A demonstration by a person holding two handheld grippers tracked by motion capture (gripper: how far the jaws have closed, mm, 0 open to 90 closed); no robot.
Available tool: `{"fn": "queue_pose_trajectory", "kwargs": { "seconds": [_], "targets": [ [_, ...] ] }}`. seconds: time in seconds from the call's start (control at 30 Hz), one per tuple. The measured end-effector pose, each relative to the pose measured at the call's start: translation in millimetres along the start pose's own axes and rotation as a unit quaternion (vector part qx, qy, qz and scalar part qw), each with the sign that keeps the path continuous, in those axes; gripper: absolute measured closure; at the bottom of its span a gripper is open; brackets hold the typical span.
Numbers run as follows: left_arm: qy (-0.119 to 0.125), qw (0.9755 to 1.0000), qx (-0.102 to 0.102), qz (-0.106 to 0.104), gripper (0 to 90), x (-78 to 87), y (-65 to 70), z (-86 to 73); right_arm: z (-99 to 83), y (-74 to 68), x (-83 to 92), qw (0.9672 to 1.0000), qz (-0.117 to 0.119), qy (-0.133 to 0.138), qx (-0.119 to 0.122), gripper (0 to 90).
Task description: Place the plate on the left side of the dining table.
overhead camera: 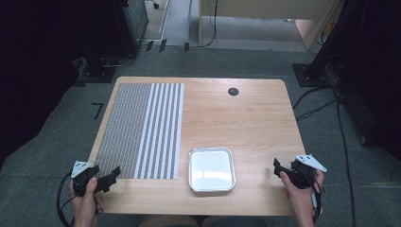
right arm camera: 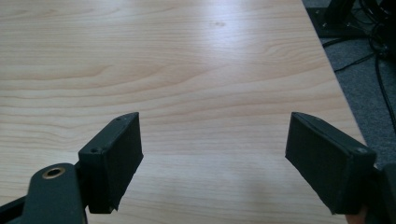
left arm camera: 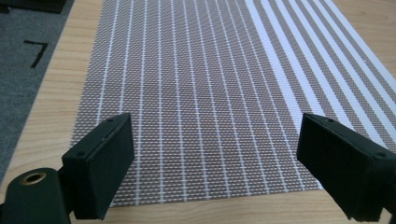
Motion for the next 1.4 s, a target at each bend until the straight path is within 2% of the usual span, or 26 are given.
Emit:
{"fn": "queue_pose_trajectory", "kwargs": {
  "seconds": [0.1,0.27,0.47,0.67,0.9,1.07,1.4],
  "targets": [
    [0.002,0.9999,-0.002,-0.011,11.4,-1.7,11.4,4.5,0.7,-13.8,1.6,1.0,0.008,-0.001,0.0,19.4],
    [0.001,0.9997,-0.015,-0.021,11.4,-6.4,28.7,10.8,3.3,-25.1,3.6,0.9998,0.019,-0.001,-0.007,20.1],
    [-0.007,0.999,-0.025,-0.036,11.4,-12.6,46.8,14.5,5.4,-34.5,4.9,0.9995,0.031,-0.004,-0.007,20.3],
    [0.003,0.9982,-0.028,-0.054,11.4,-16.2,62.6,22.4,9.9,-42.2,4.7,0.9992,0.036,-0.001,-0.016,22.7],
    [-0.008,0.9974,-0.04,-0.059,11.5,-22.4,81.9,27.2,14.9,-59.4,2.9,0.9992,0.038,0.006,-0.009,25.5],
    [-0.012,0.9962,-0.048,-0.071,11.5,-23.6,91.6,30.1,15.8,-65.7,1.2,0.9993,0.037,0.008,-0.005,26.4],
    [-0.024,0.9946,-0.057,-0.084,13.8,-29.3,113.6,36.0,16.1,-82.4,-1.7,0.9986,0.05,0.016,0.008,29.5]
  ]
}}
Point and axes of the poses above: each handheld gripper's, and its own axes: x roughly backward along the jaws, z roughly out of its top, y roughly to its right, the point moved 5 cm from there along -x, roughly forward along the jaws, and after that the axes turned 14 degrees about -x, right-handed, at the moved point
